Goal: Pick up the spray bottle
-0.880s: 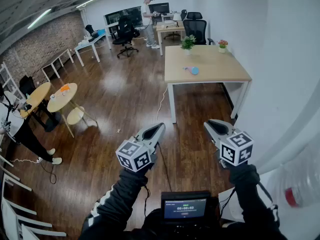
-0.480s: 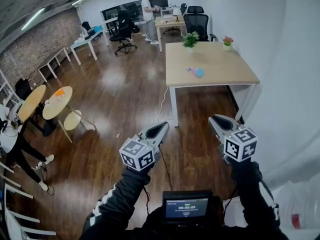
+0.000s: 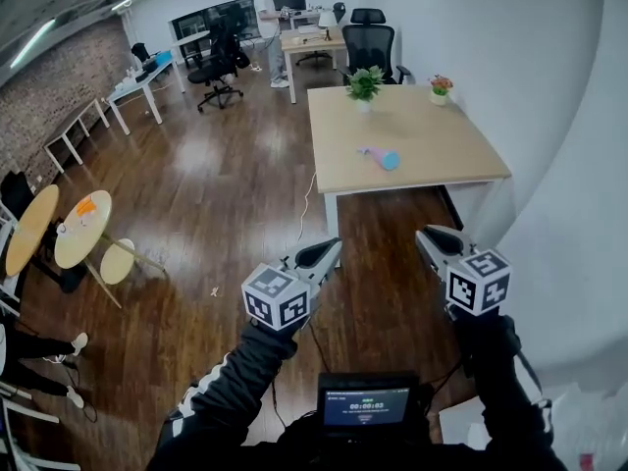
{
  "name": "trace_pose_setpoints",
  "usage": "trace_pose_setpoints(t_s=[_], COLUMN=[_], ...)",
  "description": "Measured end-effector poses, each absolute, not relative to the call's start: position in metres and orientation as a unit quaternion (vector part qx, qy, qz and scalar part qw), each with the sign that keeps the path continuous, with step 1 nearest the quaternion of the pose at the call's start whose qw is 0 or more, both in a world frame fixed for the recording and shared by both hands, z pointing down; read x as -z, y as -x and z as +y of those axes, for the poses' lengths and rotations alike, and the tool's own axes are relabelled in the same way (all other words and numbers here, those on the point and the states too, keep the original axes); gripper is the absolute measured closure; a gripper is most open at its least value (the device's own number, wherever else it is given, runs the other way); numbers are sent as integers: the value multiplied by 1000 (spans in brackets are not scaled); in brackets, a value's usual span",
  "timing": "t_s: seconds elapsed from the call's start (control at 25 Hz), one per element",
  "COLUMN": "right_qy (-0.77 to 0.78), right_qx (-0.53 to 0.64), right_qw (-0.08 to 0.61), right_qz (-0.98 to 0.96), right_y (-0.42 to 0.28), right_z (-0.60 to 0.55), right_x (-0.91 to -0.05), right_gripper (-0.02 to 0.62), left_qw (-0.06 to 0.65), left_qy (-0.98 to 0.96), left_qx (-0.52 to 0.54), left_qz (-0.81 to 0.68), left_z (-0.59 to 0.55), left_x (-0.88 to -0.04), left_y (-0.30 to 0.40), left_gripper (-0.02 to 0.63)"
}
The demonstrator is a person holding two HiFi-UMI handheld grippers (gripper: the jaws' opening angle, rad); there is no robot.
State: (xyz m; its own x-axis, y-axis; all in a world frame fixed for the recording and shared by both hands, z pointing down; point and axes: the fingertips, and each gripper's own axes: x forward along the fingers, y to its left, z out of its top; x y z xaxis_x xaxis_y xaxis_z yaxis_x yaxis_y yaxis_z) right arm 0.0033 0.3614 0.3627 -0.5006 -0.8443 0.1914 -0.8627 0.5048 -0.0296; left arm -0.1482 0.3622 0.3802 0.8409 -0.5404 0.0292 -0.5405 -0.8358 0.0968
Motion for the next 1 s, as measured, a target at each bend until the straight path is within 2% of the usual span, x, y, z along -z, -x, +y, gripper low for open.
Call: trace_pose_setpoints(t_s=[0.32, 0.6, 0.68, 0.84, 1.0], right_qy=[-476, -456, -457, -468, -465], right_qx=[-61, -78, -77, -74, -100], right_qw=[59, 79, 88, 96, 143], right_qz=[-875, -883, -882, -876, -868], right_y=[-48, -93, -97, -101, -87], right_z=[141, -53, -109, -228, -328], right_x=[-345, -348, -354, -353, -365], right_gripper=[558, 558, 483, 483, 482], left_qw=[40, 30, 30, 36, 37], left_qy=[-950, -943, -943, -947, -954], left_qx=[-13, -20, -26, -23, -29], left_qz=[-310, -332, -330, -317, -297], left_z=[146, -31, -85, -201, -302], left_x=[-365, -352, -359, -372, -372], left_y=[100, 59, 55, 54, 67], left_gripper=[601, 591, 592, 589, 588])
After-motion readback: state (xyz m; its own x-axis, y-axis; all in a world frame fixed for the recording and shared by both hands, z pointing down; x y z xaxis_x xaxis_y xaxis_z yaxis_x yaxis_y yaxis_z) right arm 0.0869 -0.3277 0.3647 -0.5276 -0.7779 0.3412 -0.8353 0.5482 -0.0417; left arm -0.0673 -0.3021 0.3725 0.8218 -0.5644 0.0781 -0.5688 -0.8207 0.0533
